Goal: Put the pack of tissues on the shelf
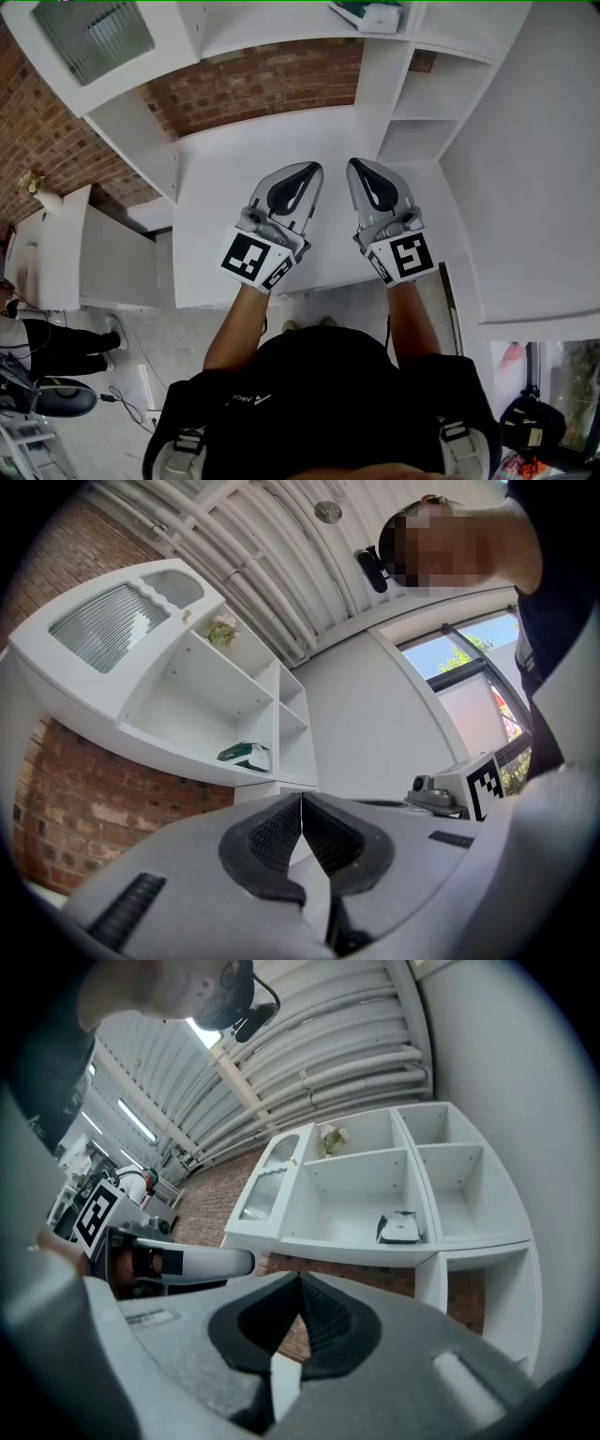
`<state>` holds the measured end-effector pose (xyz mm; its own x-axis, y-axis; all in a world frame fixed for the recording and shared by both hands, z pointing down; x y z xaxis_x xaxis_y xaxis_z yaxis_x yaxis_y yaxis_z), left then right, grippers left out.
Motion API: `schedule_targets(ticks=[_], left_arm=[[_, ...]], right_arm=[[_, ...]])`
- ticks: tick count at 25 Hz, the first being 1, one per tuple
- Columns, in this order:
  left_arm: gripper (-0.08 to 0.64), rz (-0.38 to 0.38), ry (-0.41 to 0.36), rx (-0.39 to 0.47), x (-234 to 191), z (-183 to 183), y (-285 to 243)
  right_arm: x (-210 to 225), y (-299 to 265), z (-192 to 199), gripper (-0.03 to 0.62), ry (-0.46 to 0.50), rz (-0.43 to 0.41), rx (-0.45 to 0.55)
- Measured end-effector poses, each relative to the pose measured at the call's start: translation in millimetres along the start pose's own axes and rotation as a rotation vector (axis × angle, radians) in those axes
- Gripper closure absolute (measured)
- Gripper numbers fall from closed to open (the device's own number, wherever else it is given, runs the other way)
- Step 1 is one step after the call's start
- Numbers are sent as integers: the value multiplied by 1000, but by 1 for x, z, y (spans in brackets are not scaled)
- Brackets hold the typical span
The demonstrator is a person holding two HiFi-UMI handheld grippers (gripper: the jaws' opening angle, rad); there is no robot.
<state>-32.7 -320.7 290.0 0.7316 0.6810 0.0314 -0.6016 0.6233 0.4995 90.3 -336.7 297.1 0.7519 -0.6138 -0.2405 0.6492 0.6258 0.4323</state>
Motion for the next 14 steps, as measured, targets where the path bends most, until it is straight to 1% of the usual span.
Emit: schedule_targets(ticks=[14], left_arm=[[558, 5, 11, 5, -2, 0, 0]], right_arm=[[3, -3, -6, 591, 15, 7, 8]])
Point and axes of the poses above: the fingertips, and each gripper's own axes: y backward along the fingers, x to its right, z out of its underside, the point moved 6 cm from there along y, backward along the fingers, and after that the axes turned 11 degrees about x, right-handed, at the moved point
